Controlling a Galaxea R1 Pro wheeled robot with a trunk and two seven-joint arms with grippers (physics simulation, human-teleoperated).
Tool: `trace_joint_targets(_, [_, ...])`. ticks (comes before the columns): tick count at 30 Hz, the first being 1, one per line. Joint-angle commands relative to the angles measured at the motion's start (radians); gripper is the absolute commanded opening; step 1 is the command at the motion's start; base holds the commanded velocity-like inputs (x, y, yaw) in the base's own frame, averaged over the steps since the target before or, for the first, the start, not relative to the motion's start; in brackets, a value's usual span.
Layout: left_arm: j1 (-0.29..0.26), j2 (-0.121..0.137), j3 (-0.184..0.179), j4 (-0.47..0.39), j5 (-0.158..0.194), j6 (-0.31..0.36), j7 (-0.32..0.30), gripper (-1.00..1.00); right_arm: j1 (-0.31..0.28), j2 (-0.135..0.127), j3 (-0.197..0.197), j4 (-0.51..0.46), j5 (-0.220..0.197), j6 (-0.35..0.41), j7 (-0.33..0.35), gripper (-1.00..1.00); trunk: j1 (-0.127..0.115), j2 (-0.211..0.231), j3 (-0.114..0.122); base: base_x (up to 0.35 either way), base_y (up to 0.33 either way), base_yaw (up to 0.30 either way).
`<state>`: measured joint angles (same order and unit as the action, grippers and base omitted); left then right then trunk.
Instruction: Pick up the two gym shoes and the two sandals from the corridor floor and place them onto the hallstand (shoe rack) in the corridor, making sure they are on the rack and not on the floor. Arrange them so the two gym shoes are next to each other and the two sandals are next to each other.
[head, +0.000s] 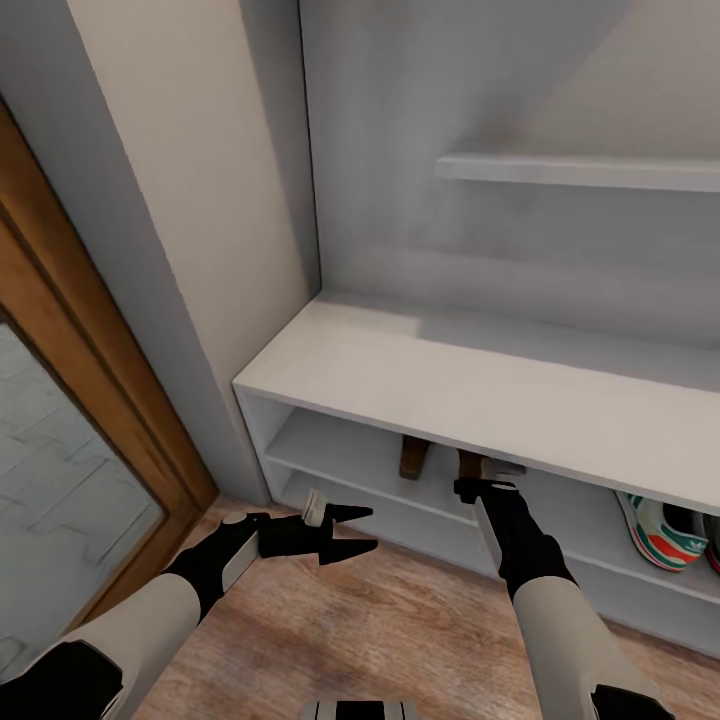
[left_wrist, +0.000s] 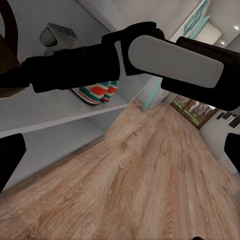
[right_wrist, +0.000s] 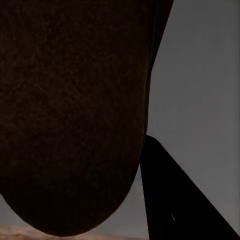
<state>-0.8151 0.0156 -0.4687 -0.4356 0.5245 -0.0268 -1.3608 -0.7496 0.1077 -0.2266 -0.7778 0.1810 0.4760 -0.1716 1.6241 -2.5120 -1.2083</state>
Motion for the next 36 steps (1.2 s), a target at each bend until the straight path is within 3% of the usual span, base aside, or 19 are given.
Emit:
trace_joint_targets(1, [-0.001, 0.001, -0.008, 0.000, 0.009, -0.003, 0.000, 1.00, -0.001, 0.001, -0.003, -0.001, 0.006, 0.006, 0.001, -1.00, 0.000, 0.000, -0.001, 0.012, -0.001, 0.000])
trace_joint_targets(23, [-0.001, 0.001, -0.008, 0.000, 0.009, -0.003, 0.000, 1.00, -0.001, 0.001, -0.003, -0.001, 0.008, 0.007, 0.001, -1.00, 0.000, 0.000, -0.001, 0.039, 0.000, 0.000])
trace_joint_targets(24, [-0.001, 0.001, -0.009, 0.000, 0.009, -0.003, 0.000, 1.00, -0.001, 0.001, -0.003, -0.001, 0.008, 0.007, 0.001, 1.00, 0.000, 0.000, -0.001, 0.000, 0.000, 0.000])
trace_joint_targets(36, [-0.001, 0.001, -0.009, 0.000, 0.009, -0.003, 0.000, 1.00, -0.001, 0.002, -0.003, -0.001, 0.006, 0.007, 0.001, 1.00, 0.000, 0.000, -0.001, 0.000, 0.000, 0.000])
